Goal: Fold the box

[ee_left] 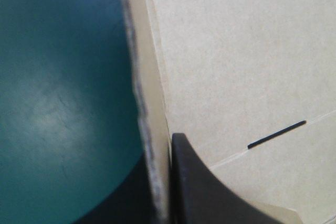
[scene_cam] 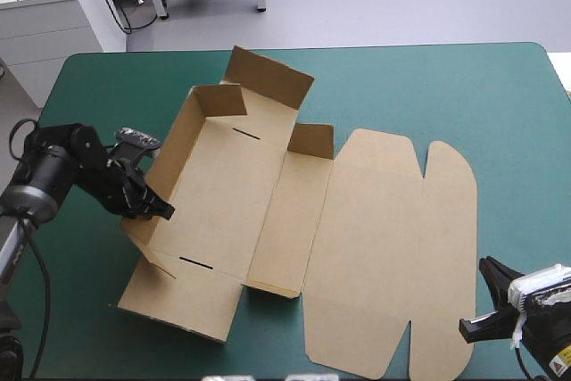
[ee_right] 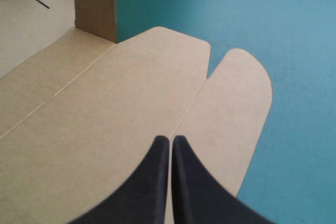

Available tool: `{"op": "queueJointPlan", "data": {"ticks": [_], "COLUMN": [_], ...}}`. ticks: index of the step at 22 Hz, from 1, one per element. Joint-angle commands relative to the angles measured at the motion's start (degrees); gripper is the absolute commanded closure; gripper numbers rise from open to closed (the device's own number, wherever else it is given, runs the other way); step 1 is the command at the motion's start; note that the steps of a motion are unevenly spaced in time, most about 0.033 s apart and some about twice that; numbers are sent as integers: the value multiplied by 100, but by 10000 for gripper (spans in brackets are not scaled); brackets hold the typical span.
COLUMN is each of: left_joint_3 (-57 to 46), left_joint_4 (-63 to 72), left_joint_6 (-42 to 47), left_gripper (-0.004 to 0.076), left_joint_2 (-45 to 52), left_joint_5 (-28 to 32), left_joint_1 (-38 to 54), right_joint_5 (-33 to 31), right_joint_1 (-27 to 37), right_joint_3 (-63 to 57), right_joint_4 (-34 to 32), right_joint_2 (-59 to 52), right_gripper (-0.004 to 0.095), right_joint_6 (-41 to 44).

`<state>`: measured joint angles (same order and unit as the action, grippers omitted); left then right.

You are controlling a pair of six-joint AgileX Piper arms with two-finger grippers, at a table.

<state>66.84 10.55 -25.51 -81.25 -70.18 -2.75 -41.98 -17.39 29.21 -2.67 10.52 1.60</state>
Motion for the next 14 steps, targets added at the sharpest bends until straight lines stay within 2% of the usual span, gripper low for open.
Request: {"op": "queueJointPlan", "data": {"ticks": [1, 5, 7, 9, 14], "left_joint_3": [815, 1749, 2001, 2016, 2003], "left_joint_4": [-993, -2755, -3231, -3806, -4274], "left_joint_6": [-37, -163, -853, -1090, -1075], "left_gripper": [732, 732, 732, 732, 732], "left_joint_2": [-106, -652, -887, -1051, -1101], "left_joint_5": [-403, -373, -167, 691, 1774], "left_joint_1": [-708, -1688, -2037, -2470, -2901], "right_joint_5": [418, 488, 499, 499, 499], "right_joint_1": [33, 33, 33, 33, 33], "right_joint_3": [155, 155, 155, 155, 155], "right_joint_4": [-75, -75, -75, -75, -75], "right_joint_2": [66, 66, 66, 66, 66], "right_gripper": [908, 908, 908, 908, 908], "right_joint_6": [-41, -217, -301, -301, -301]}}
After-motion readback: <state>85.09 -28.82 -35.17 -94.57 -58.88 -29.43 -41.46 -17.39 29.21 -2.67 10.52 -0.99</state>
